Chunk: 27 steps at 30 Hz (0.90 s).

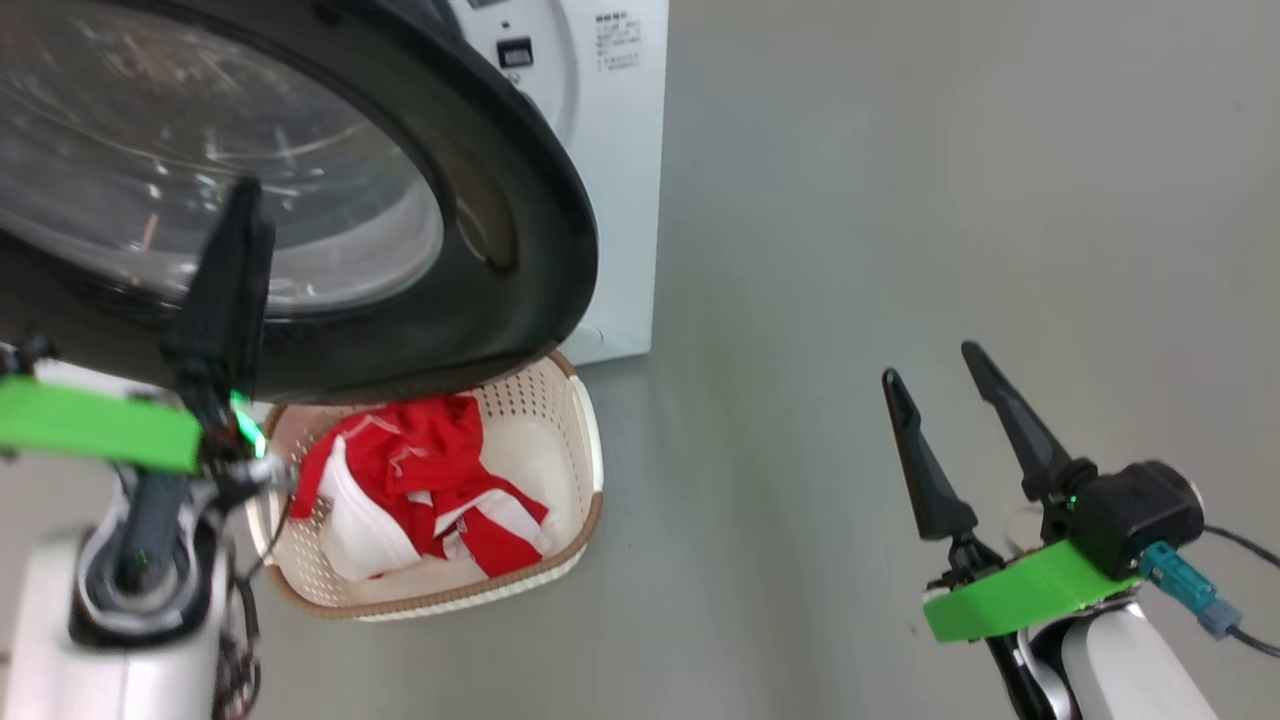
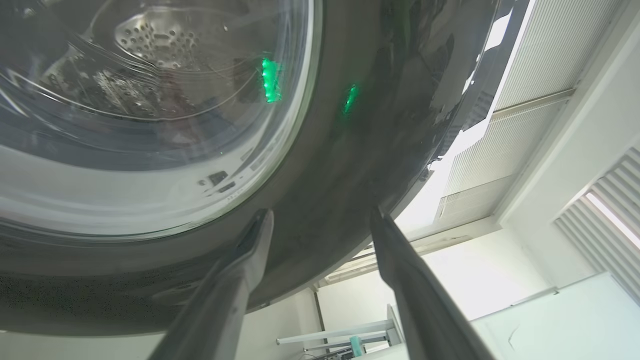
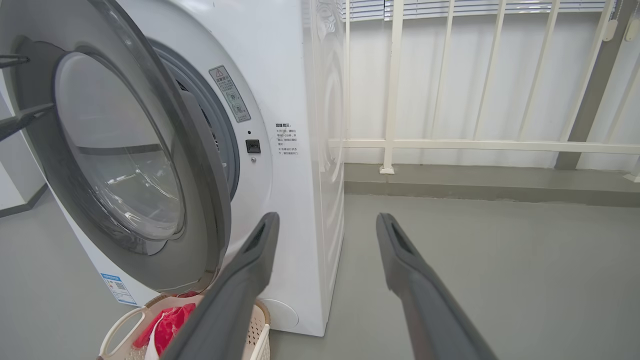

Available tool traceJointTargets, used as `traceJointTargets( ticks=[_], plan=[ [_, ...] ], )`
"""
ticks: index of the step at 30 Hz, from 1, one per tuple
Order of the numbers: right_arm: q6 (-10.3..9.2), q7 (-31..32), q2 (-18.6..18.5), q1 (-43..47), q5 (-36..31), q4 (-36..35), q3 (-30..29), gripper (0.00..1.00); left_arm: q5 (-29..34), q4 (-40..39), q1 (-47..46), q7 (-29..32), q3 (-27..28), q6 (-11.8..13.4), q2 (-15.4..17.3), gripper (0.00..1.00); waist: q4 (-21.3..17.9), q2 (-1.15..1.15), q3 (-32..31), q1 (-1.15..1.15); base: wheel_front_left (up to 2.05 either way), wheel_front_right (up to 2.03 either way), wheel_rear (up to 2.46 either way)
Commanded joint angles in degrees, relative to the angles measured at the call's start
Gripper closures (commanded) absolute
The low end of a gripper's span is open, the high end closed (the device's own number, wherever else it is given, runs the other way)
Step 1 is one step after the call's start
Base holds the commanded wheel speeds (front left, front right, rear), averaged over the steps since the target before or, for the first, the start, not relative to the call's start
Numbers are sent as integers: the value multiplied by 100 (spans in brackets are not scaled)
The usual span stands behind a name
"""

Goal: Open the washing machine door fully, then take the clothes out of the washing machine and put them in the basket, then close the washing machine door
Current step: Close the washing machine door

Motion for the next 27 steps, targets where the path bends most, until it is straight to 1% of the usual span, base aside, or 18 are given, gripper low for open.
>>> traceJointTargets(
  ticks=[1, 4, 5, 6, 9, 10, 16, 19, 24, 27],
  plan=[
    [28, -36, 11, 64, 27, -99, 121, 0, 192, -191, 181, -109, 110, -83, 226, 0, 101, 0, -232, 0, 0, 0, 0],
    [28, -36, 13, 160, 45, -69, 121, 0, 780, -299, 640, -480, 49, -209, 381, 0, 165, 0, -440, 0, 0, 0, 0],
    [28, -36, 14, 242, 52, -52, 111, 0, 1148, -366, 932, -700, -19, -279, 479, 0, 216, 0, -580, 0, 0, 0, 0],
    [28, -36, 15, 283, 55, -41, 105, 0, 1354, -386, 1076, -830, -48, -302, 539, 0, 244, 0, -652, 0, 0, 0, 0],
    [28, -36, 16, 396, 65, 2, 109, 0, 2055, -429, 1479, -1255, -176, -351, 753, 0, 308, 0, -873, 0, 0, 0, 0],
    [28, -36, 16, 396, 65, 2, 109, 0, 2055, -429, 1479, -1255, -176, -351, 753, 0, 308, 0, -873, 0, 0, 0, 0],
    [28, -36, 18, 562, 92, 35, 123, 0, 3361, -539, 2180, -2234, -463, -402, 1137, 0, 371, 0, -1186, 0, 0, 0, 0],
    [28, -36, 18, 604, 95, 23, 119, 0, 4043, -585, 2443, -2576, -572, -403, 1308, 0, 382, 0, -1244, 0, 0, 0, 0],
    [28, -36, 20, 670, 103, 3, 95, 0, 4883, -722, 2844, -2759, -479, -407, 1258, 0, 363, 0, -1330, 0, 0, 0, 0],
    [28, -36, 20, 688, 80, -25, 33, 0, 5520, -904, 3082, -2768, -237, -398, 1141, 0, 352, 0, -1358, 0, 0, 0, 0]
  ],
)
